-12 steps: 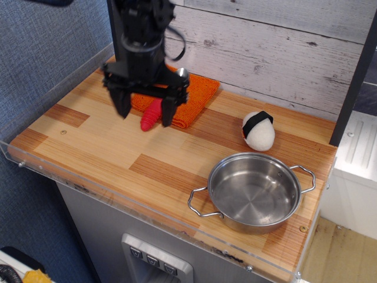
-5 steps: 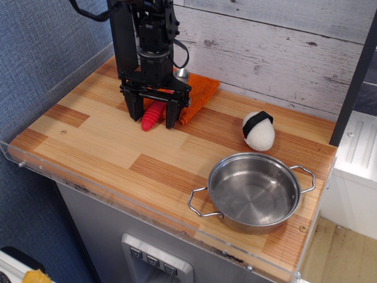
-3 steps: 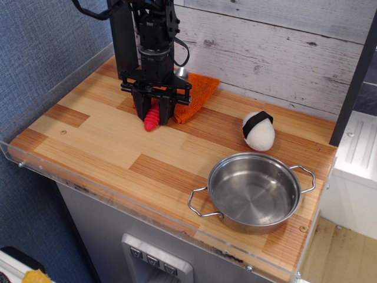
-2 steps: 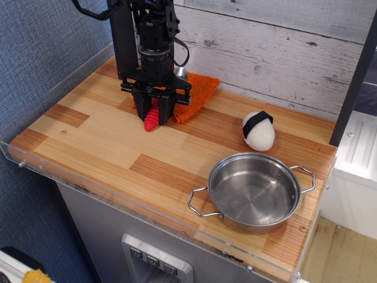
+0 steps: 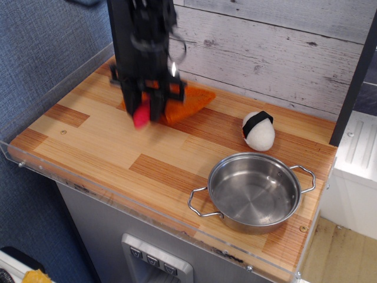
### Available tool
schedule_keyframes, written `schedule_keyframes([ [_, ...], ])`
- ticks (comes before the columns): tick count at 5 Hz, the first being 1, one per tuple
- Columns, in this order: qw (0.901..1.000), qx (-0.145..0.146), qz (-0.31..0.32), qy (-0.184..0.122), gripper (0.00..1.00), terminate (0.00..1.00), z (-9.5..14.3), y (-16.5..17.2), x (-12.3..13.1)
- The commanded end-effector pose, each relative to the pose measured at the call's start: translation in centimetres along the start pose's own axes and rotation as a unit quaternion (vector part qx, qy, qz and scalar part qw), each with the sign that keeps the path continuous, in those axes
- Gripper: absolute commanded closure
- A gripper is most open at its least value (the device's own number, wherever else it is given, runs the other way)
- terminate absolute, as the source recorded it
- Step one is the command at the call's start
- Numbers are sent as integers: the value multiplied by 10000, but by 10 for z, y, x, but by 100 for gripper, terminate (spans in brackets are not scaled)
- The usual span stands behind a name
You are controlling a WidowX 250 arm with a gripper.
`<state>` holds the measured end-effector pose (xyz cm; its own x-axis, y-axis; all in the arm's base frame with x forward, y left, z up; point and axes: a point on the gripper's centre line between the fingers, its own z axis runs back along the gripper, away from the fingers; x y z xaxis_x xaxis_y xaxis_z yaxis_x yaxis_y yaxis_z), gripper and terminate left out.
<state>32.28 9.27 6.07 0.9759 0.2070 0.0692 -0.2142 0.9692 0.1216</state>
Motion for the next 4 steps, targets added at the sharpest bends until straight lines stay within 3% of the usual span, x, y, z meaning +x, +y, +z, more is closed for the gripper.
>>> schedule_keyframes([
  [1,9997,-162,78,-188,100,0,14,9,-3],
  [4,9987,-333,134,374,100,0,-14,13,2],
])
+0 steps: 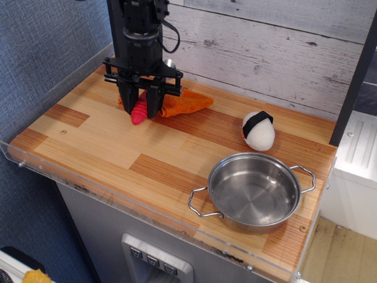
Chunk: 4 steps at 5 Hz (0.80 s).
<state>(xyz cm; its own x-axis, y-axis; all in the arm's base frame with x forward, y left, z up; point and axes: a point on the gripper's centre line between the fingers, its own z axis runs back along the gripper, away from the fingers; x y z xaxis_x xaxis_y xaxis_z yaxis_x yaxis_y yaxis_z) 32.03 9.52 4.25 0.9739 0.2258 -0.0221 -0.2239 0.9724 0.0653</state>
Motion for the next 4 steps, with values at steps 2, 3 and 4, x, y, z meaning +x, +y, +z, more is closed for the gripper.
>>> schedule_keyframes([
  [2,9992,-196,171,291,100,0,-11,20,10],
  [3,9993,-229,213,199,100,0,-13,23,12],
  [4,9990,-438,-103,3,100,0,-9,19,25],
])
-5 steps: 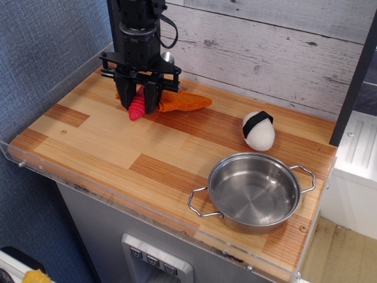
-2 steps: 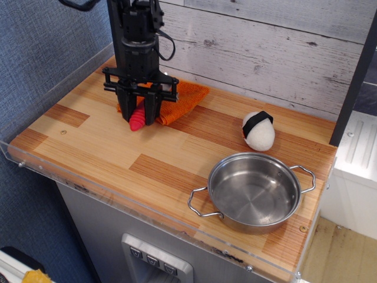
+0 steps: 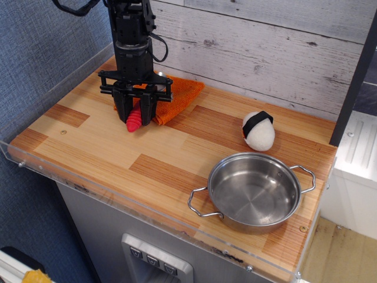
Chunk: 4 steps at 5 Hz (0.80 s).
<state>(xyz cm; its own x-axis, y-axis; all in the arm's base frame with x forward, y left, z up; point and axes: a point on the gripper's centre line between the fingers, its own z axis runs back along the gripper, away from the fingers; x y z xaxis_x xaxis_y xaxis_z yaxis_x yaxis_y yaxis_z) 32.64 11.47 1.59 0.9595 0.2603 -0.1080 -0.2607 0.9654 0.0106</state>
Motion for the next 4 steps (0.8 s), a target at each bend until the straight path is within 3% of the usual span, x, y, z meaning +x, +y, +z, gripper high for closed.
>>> schedule_keyframes([
  [1,9968,-244,-552,-532,100,0,24,-3,23],
  [2,9948,-243,-854,-509,100,0,23,-14,28],
  [3,9946,-152,-909,-475,0,0,24,-18,27],
  [4,9950,-175,-877,-439,0,0,24,-18,26],
])
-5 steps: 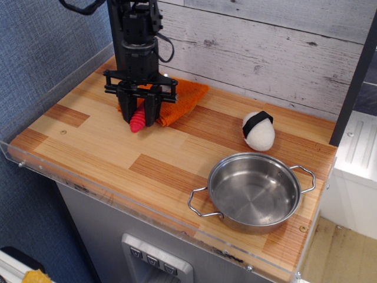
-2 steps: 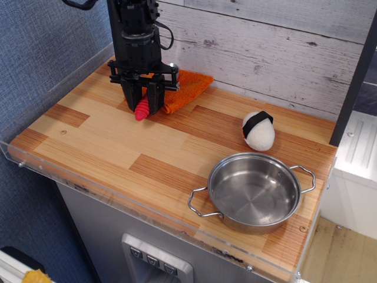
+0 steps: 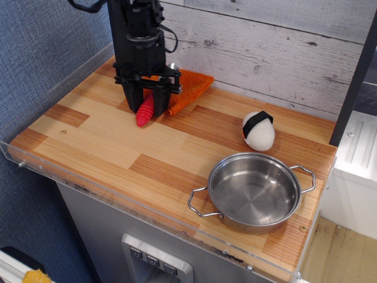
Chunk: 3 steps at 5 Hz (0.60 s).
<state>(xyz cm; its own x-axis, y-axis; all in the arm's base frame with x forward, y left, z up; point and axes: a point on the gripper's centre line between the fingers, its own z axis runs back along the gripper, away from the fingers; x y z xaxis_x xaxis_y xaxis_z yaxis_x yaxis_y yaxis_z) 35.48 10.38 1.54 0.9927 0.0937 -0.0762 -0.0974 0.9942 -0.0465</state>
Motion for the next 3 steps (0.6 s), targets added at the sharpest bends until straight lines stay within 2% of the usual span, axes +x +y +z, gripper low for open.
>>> schedule_keyframes([
  [1,9994,91,-59,-337,0,0,26,-5,-1],
  [2,9963,385,63,-761,0,0,56,-16,-18],
  [3,9897,658,178,-1257,0,0,99,-31,-46],
])
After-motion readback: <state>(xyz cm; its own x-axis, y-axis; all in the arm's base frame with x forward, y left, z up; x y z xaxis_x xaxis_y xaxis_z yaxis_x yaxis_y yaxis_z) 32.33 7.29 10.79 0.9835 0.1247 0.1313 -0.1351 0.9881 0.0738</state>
